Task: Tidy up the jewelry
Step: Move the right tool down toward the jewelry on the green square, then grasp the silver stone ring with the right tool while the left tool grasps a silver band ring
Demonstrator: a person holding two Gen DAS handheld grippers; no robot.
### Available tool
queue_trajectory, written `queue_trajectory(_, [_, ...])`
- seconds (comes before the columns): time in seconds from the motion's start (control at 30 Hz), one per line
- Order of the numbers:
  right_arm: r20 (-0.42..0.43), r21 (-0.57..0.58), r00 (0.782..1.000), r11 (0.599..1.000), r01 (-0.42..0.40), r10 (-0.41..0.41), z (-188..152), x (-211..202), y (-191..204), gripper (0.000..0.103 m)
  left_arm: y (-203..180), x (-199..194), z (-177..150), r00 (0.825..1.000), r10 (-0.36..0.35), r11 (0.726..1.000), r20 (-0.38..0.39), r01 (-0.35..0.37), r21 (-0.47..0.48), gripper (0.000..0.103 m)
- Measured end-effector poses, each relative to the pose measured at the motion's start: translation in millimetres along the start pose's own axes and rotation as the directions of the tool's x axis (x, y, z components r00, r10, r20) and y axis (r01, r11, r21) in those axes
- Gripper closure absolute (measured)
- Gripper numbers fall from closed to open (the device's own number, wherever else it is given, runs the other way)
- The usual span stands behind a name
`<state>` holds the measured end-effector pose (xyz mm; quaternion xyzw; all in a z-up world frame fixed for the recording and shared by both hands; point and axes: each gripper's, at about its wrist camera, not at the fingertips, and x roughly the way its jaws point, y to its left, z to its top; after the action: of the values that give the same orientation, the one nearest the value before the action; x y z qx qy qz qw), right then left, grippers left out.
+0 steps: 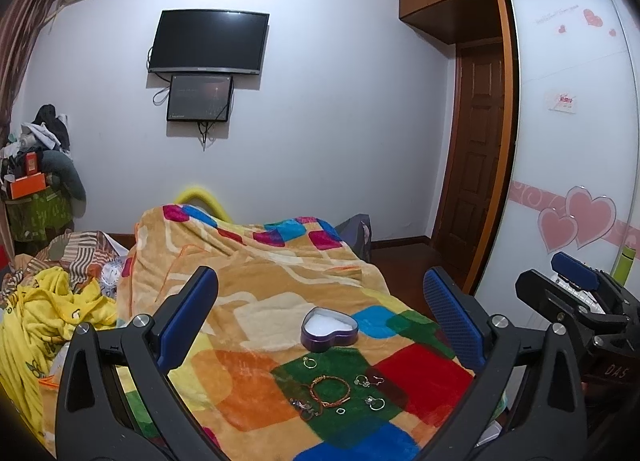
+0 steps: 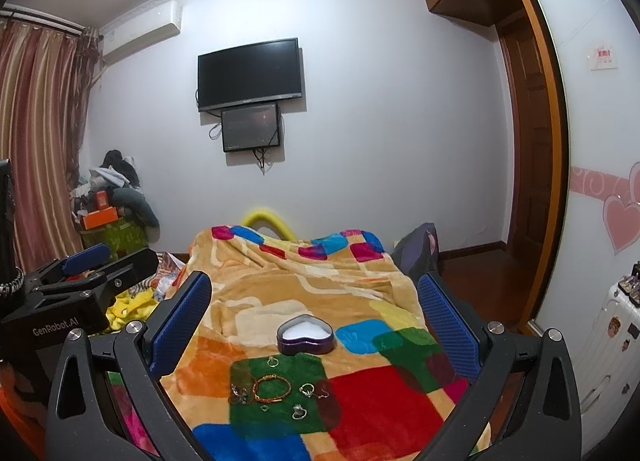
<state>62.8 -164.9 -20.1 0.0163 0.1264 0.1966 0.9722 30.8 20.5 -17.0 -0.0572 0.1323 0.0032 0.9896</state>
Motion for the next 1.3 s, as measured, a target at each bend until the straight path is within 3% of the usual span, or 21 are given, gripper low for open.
queue_trajectory(0.2, [-0.094, -0.019, 0.995, 1.0, 0.013, -0.015, -14.7, 26.6, -7.4, 0.001, 15.1, 33.8, -13.6, 0.996, 0.033, 0.999, -0.08, -0.034, -0.009, 0.0])
queue_trajectory(0.4, [-0.266, -0.021, 0.964, 1.0, -0.005, 0.0, -46.1, 69.2, -16.2, 0.001, 36.3, 77.2, -38.2, 0.973, 0.108, 0.993, -0.206, -0.115, -0.023, 0.0])
queue_trajectory(0.53, [-0.387, -0.004, 0.921, 0.999, -0.052, 0.046, -70.8, 94.8, -21.9, 0.001, 47.5, 105.7, -61.7, 0.945, 0.121, 0.992, -0.305, -0.127, 0.0, 0.006])
queue_trajectory(0.7, [-0.481, 0.025, 0.872, 0.996, -0.087, 0.089, -95.8, 114.1, -29.1, 0.002, 53.1, 133.8, -92.7, 0.887, 0.128, 0.992, -0.444, -0.11, 0.066, 0.016])
queue_trajectory(0.73, [-0.498, 0.032, 0.862, 0.995, -0.096, 0.099, -100.3, 116.8, -30.0, 0.005, 53.5, 137.6, -99.6, 0.871, 0.132, 0.991, -0.474, -0.104, 0.085, 0.017])
queue_trajectory(0.87, [-0.549, 0.059, 0.824, 0.99, -0.127, 0.138, -115.0, 124.4, -32.6, 0.016, 52.0, 144.7, -117.2, 0.836, 0.109, 0.993, -0.538, -0.062, 0.105, 0.022])
queue_trajectory(1.03, [-0.591, 0.069, 0.786, 0.983, -0.172, 0.179, -128.8, 130.6, -24.8, 0.035, 44.2, 149.2, -134.6, 0.791, 0.053, 0.995, -0.609, 0.007, 0.096, 0.041])
queue_trajectory(1.13, [-0.606, 0.054, 0.772, 0.978, -0.202, 0.193, -134.2, 132.0, -19.3, 0.043, 37.6, 151.5, -140.9, 0.776, 0.025, 0.994, -0.631, 0.046, 0.096, 0.048])
queue_trajectory(1.2, [-0.609, 0.046, 0.767, 0.975, -0.219, 0.201, -135.9, 131.8, -16.9, 0.048, 32.8, 151.1, -143.2, 0.777, 0.02, 0.992, -0.629, 0.064, 0.11, 0.051])
queue_trajectory(1.27, [-0.611, 0.038, 0.765, 0.972, -0.23, 0.205, -136.7, 134.4, -14.8, 0.055, 31.2, 152.9, -144.2, 0.769, -0.007, 0.991, -0.639, 0.089, 0.097, 0.061])
queue_trajectory(1.3, [-0.612, 0.036, 0.763, 0.971, -0.237, 0.209, -137.2, 135.0, -14.4, 0.058, 30.6, 155.6, -145.3, 0.756, -0.032, 0.991, -0.653, 0.11, 0.078, 0.068])
